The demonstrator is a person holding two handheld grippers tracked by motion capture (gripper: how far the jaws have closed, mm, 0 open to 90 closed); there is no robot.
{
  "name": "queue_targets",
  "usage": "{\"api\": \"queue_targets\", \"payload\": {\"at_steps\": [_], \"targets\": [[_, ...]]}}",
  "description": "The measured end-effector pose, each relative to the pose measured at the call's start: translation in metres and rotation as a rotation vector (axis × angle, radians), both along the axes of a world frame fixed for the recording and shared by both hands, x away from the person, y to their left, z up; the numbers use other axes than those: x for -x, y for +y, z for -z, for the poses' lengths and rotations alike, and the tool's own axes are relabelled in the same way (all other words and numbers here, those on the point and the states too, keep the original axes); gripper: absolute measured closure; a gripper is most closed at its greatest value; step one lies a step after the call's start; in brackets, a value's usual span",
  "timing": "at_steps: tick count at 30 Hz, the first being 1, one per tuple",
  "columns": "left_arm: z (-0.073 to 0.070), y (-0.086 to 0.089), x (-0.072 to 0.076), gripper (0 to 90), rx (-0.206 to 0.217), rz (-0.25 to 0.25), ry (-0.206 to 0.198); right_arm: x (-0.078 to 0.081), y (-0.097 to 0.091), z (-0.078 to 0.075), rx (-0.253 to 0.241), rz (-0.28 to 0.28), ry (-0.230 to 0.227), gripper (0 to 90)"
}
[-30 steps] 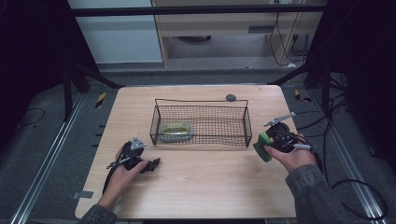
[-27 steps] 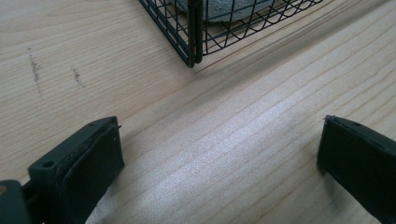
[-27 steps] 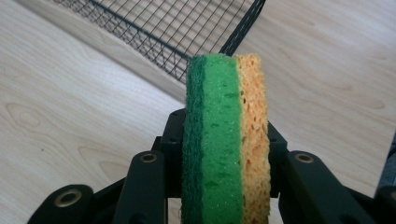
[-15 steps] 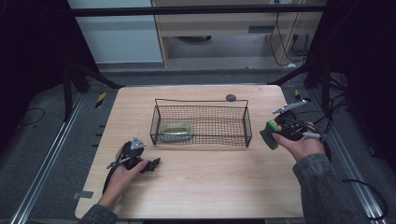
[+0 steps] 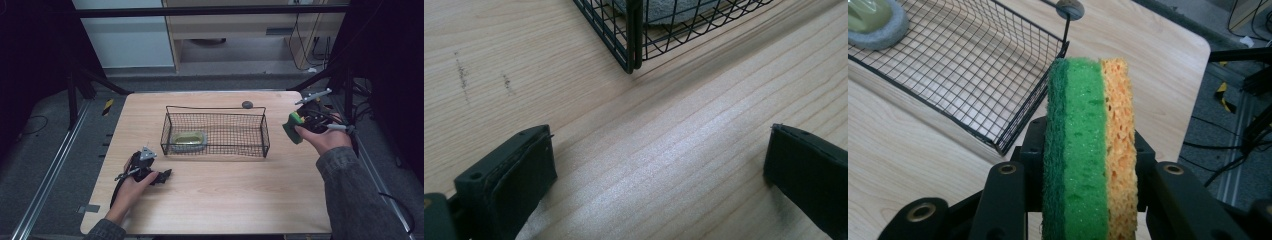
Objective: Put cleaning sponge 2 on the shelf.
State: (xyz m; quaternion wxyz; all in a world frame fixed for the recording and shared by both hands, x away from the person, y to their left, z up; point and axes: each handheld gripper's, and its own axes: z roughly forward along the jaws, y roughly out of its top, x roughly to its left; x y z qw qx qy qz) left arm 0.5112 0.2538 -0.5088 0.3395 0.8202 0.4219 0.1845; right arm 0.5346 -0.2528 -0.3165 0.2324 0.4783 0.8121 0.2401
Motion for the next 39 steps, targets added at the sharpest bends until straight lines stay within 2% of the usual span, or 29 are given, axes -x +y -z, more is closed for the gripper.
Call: {"api": "queue_targets", "payload": {"at_steps": [7, 9, 12, 18, 28, 31, 34, 39], "targets": [[0.0, 0.0, -0.001, 0.0, -0.002, 0.006, -0.002, -0.011, 0.002, -0.015, 0.013, -0.001, -0.031, 64.1], [0.0, 0.0, -0.001, 0.0, -0.002, 0.006, -0.002, -0.015, 0.002, -0.016, 0.005, 0.0, -0.04, 64.1], [0.0, 0.0, -0.001, 0.0, -0.001, 0.003, -0.002, -0.019, 0.004, -0.017, -0.034, 0.009, -0.064, 64.1], [0.0, 0.0, -0.001, 0.0, -0.001, 0.0, -0.002, -0.027, 0.013, -0.016, -0.04, -0.004, -0.077, 64.2], [0.0, 0.0, -0.002, 0.0, -0.001, 0.0, -0.001, -0.038, 0.037, -0.01, 0.01, -0.051, -0.06, 64.2], [0.0, 0.0, -0.001, 0.0, -0.001, -0.001, -0.001, -0.04, 0.041, -0.007, -0.008, -0.064, -0.048, 64.1], [0.0, 0.0, -0.002, 0.0, -0.004, 0.0, 0.0, -0.044, 0.047, -0.001, 0.005, -0.073, -0.037, 64.2], [0.0, 0.0, -0.002, 0.0, -0.003, 0.0, -0.001, -0.049, 0.056, 0.004, -0.008, -0.087, -0.035, 64.2]]}}
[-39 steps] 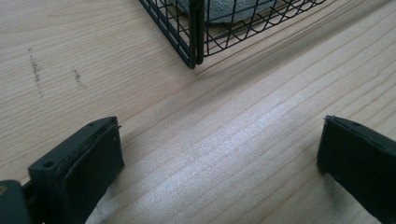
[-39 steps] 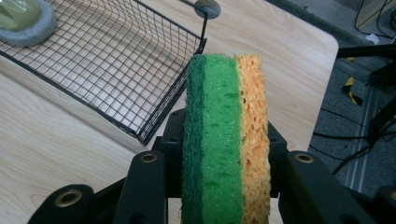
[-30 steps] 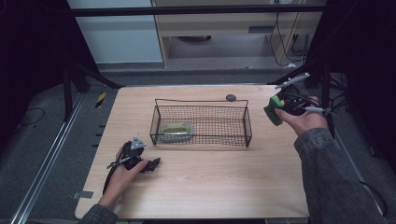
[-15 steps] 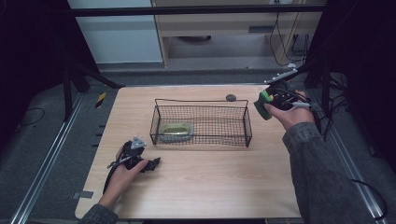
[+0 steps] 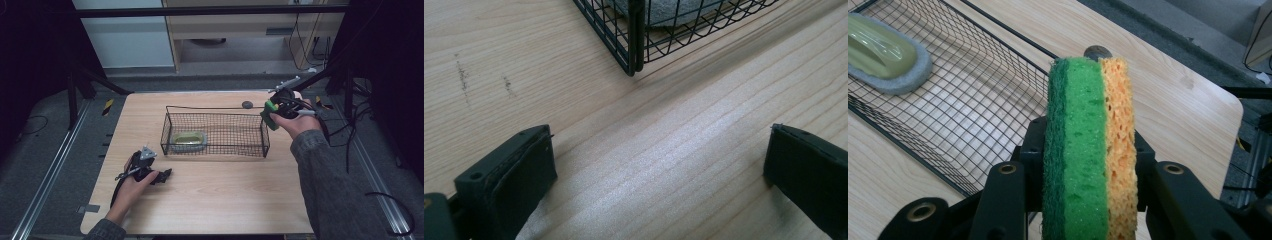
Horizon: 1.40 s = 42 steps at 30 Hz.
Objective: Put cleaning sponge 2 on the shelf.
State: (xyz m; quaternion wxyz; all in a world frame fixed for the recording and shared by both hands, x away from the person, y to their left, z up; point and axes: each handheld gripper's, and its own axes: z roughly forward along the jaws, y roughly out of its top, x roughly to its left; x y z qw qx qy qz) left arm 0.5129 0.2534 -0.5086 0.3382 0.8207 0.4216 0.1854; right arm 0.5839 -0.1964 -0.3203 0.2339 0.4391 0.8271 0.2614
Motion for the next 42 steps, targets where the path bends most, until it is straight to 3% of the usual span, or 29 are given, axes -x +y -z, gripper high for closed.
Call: {"api": "queue_targets", "payload": {"at_steps": [7, 19, 42], "targets": [[0.0, 0.0, 0.0, 0.0, 0.0, 0.0, 0.0, -0.011, 0.01, 0.011, 0.007, -0.028, 0.013, 64.1], [0.0, 0.0, 0.0, 0.0, 0.002, -0.001, -0.001, -0.025, 0.02, 0.033, -0.026, -0.044, 0.025, 64.1], [0.0, 0.0, 0.0, 0.0, 0.002, -0.002, -0.001, -0.035, 0.023, 0.051, -0.027, -0.042, 0.041, 64.0]]}}
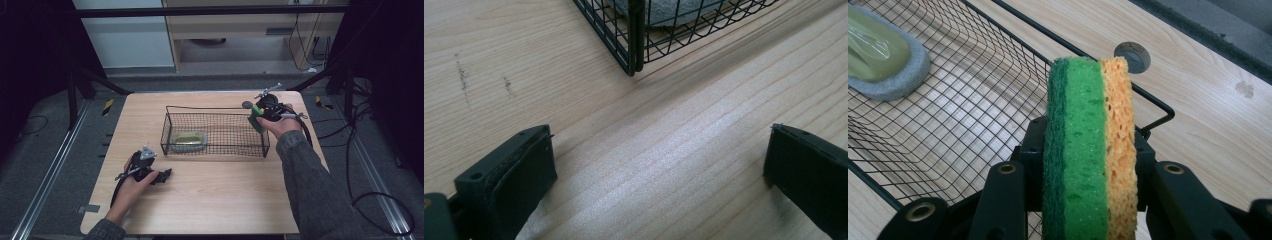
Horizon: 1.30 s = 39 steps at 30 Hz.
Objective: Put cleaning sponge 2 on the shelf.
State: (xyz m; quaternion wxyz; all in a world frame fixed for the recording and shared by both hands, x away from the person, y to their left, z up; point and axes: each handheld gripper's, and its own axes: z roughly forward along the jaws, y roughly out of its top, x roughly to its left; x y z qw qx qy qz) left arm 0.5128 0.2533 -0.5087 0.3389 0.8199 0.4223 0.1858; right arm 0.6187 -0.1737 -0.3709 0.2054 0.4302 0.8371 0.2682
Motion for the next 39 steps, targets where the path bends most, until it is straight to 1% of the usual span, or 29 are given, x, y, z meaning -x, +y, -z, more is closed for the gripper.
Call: {"api": "queue_targets", "payload": {"at_steps": [6, 8, 19, 25, 32, 39], "targets": [[0.0, 0.0, 0.0, 0.0, 0.0, 0.0, 0.001, -0.002, -0.001, 0.006, 0.008, 0.006, 0.01, 64.0], [0.0, 0.0, 0.0, 0.0, 0.002, -0.001, 0.001, -0.003, -0.001, 0.007, 0.012, 0.001, 0.011, 64.0], [0.0, 0.0, 0.0, 0.0, 0.002, -0.001, 0.002, -0.003, 0.0, 0.015, 0.019, -0.001, 0.014, 64.0], [0.0, 0.0, 0.0, 0.0, 0.002, 0.001, 0.002, -0.005, -0.001, 0.02, 0.02, 0.007, 0.025, 64.0], [0.0, 0.0, 0.0, 0.0, 0.001, 0.002, 0.002, -0.005, 0.001, 0.022, 0.027, 0.0, 0.017, 63.9], [0.0, 0.0, 0.0, 0.0, 0.001, 0.002, 0.002, -0.005, 0.004, 0.024, 0.031, -0.004, 0.02, 63.9]]}}
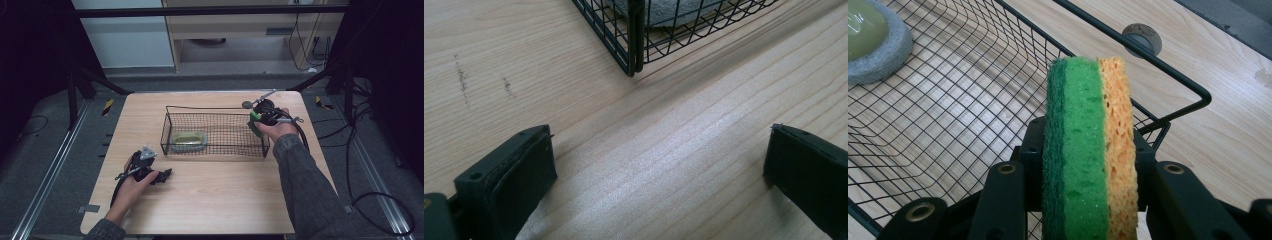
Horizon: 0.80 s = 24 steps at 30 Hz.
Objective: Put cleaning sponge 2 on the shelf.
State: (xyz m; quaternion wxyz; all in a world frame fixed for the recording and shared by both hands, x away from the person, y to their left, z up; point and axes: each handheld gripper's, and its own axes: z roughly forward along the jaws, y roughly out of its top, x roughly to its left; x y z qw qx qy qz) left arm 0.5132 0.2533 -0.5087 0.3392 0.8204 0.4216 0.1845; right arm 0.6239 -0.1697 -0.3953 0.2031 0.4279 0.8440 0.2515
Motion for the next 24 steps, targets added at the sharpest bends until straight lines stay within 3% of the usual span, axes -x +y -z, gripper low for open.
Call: {"api": "queue_targets", "payload": {"at_steps": [24], "targets": [[0.0, 0.0, 0.0, 0.0, 0.001, 0.0, 0.0, -0.008, 0.007, 0.022, 0.039, 0.006, 0.044, 63.7]]}}
